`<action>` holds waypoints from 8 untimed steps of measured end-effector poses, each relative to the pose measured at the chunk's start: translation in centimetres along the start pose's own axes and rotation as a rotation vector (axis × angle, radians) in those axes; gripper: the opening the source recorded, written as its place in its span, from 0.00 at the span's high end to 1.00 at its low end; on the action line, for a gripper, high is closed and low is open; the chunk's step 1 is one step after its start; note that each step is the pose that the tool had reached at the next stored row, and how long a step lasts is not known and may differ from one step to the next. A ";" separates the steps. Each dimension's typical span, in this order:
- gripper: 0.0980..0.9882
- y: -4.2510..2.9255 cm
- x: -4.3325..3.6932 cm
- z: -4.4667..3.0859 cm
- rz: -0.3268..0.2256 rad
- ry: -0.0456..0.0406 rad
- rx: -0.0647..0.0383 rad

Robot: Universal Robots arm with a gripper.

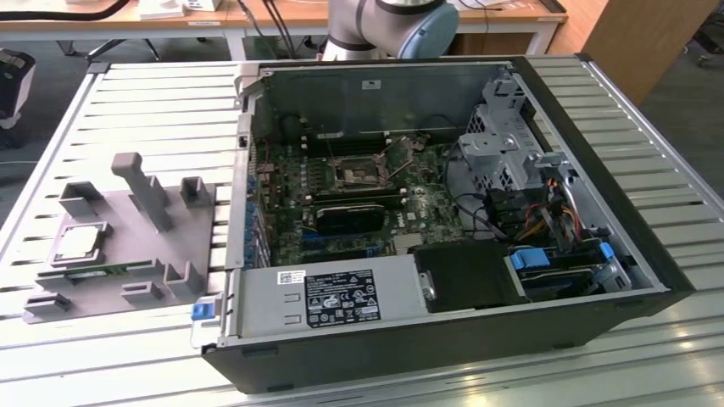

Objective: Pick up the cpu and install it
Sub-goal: 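Reach for the cpu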

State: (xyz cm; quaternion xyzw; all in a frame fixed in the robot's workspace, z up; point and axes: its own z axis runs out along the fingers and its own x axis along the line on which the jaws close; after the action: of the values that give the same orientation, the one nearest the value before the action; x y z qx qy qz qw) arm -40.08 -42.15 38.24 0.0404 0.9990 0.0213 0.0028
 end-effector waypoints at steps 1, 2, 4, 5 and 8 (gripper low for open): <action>0.99 -0.01 0.16 0.02 0.000 0.0008 0.000; 0.99 -0.02 0.31 0.06 0.000 0.0015 0.000; 0.99 -0.04 0.59 0.11 0.000 0.0026 0.000; 0.99 -0.05 0.72 0.14 0.001 0.0031 0.000; 0.99 -0.07 1.02 0.17 0.001 0.0037 0.000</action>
State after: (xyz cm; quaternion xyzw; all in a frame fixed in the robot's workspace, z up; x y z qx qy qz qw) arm -41.10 -42.13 38.06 0.0407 0.9989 0.0213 0.0010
